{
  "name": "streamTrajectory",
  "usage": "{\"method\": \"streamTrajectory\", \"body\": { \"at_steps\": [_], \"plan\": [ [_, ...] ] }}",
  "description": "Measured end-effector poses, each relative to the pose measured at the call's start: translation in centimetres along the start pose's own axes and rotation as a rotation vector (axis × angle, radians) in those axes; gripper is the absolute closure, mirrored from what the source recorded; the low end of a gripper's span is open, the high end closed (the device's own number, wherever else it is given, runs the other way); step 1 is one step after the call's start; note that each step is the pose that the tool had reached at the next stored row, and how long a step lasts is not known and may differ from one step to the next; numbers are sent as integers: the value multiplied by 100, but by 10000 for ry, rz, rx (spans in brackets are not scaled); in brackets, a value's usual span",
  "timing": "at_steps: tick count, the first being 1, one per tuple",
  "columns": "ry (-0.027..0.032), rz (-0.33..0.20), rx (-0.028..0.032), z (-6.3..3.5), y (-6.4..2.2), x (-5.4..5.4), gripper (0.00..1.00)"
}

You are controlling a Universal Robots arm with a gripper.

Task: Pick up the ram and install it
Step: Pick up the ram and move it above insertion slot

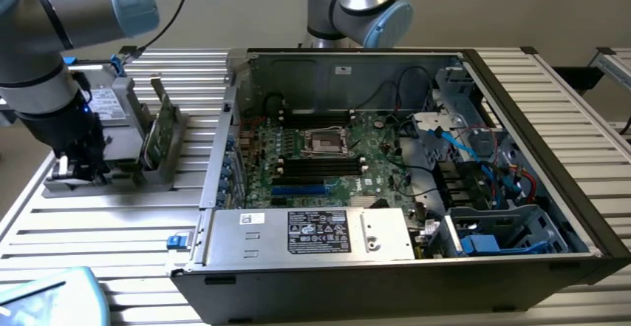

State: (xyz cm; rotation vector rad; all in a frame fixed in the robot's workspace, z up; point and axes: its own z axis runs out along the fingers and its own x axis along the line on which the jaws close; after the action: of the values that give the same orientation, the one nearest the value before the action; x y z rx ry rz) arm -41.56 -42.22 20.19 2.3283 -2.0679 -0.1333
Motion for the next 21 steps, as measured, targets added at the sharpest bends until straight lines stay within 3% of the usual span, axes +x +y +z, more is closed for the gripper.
{"method": "streamTrajectory", "body": {
  "at_steps": [21],
  "plan": [
    [-3,1,-17,80,25,0,69]
  ]
}}
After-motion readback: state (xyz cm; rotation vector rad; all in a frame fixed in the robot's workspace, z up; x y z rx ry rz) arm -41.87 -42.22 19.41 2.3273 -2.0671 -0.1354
